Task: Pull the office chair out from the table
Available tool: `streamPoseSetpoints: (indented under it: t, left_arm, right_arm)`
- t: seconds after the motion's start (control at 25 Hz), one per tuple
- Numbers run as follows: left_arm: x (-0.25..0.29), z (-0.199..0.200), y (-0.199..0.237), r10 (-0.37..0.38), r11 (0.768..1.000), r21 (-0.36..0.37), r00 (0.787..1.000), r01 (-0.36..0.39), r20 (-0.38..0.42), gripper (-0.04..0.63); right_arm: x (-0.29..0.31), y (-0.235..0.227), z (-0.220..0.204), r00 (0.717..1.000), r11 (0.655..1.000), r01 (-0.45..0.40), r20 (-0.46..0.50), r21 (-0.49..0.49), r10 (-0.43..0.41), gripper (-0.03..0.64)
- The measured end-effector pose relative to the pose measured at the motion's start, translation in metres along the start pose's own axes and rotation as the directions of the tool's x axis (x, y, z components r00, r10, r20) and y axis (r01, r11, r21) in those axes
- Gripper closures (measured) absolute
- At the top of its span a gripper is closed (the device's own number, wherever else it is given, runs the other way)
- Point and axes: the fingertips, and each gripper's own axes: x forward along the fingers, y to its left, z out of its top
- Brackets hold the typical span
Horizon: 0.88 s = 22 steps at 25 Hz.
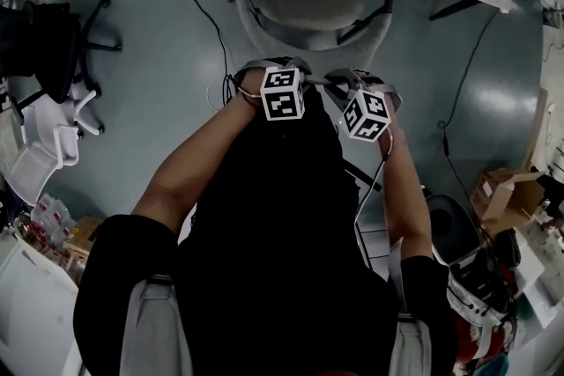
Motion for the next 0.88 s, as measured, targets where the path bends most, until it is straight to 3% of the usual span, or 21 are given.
streamPoseSetpoints:
  t: [0.4, 0.88]
  left_arm:
    - [0.000, -0.012, -0.063, -0.062, 0.998, 0.027, 0.998, 0.062, -0.010, 0.511]
    - [0.014, -0.014, -0.143, -0.046, 0.999, -0.002, 0.999, 0.046, -0.024, 0.512]
  right_arm:
    - [0.001, 0.063, 0.006, 1.000, 0.998, 0.019, 0.006, 0.058, -0.019, 0.543]
    - [-0.007, 0.142, -0.006, 1.000, 1.000, 0.005, 0.011, -0.001, -0.005, 0.543]
